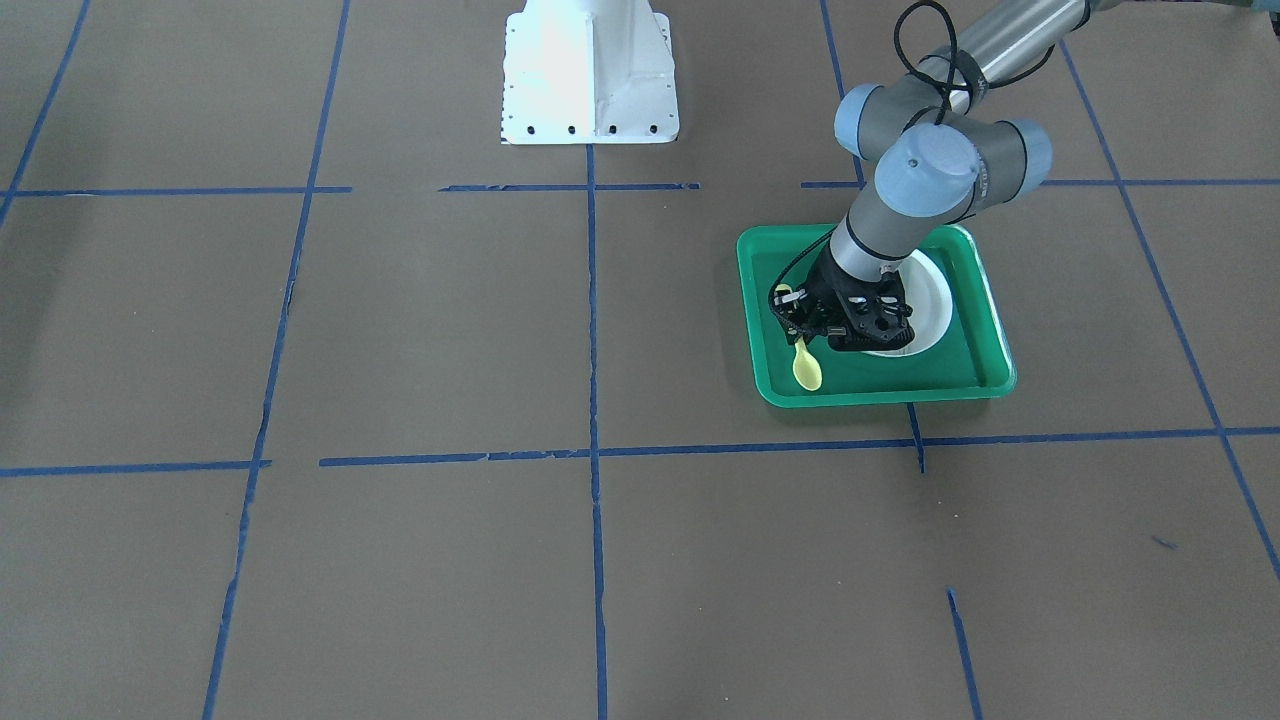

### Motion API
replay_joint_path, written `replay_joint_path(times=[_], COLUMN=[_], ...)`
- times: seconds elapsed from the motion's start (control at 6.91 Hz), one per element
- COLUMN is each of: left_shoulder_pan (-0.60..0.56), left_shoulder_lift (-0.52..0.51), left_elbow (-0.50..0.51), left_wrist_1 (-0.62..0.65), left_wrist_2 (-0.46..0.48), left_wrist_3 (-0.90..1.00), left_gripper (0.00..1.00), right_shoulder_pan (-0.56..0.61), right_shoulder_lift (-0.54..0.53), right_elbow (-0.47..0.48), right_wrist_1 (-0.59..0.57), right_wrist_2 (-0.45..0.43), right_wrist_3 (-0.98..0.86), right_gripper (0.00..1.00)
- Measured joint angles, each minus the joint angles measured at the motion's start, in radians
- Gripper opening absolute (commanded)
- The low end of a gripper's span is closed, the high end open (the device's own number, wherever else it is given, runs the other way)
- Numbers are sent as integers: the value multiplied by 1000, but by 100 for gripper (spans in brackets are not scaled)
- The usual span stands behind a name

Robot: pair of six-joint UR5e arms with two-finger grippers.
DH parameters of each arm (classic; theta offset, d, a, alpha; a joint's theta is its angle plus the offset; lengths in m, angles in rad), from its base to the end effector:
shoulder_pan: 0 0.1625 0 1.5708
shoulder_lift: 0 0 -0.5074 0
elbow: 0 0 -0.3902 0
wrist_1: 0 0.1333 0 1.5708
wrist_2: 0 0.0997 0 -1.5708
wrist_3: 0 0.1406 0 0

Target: Place spoon

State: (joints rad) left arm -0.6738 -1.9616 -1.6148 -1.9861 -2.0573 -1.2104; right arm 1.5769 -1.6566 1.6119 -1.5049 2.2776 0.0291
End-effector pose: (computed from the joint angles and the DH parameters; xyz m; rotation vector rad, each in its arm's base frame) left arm 0.5098 -0.4935 0.4744 0.0148 0.9481 -0.0829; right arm 0.0447 -0.4480 0.7903 0.0122 -0.7070 0.0262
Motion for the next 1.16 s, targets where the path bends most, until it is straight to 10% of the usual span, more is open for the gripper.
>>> replay_joint_path(times=[0.43, 1.16], left_shoulder_pan=[-55, -518], left_shoulder_lift=[16, 208], left_elbow=[-50, -79], left_wrist_1=[-10, 14], left_wrist_2=[-47, -252], left_wrist_3=[6, 527], left_gripper=[80, 80], right_shoulder_pan=[0, 0], right_shoulder_lift=[0, 1], right_elbow=[0, 0], right_wrist_1=[0, 0], right_wrist_2=[0, 0], right_wrist_3=[0, 0], right_gripper=[100, 100])
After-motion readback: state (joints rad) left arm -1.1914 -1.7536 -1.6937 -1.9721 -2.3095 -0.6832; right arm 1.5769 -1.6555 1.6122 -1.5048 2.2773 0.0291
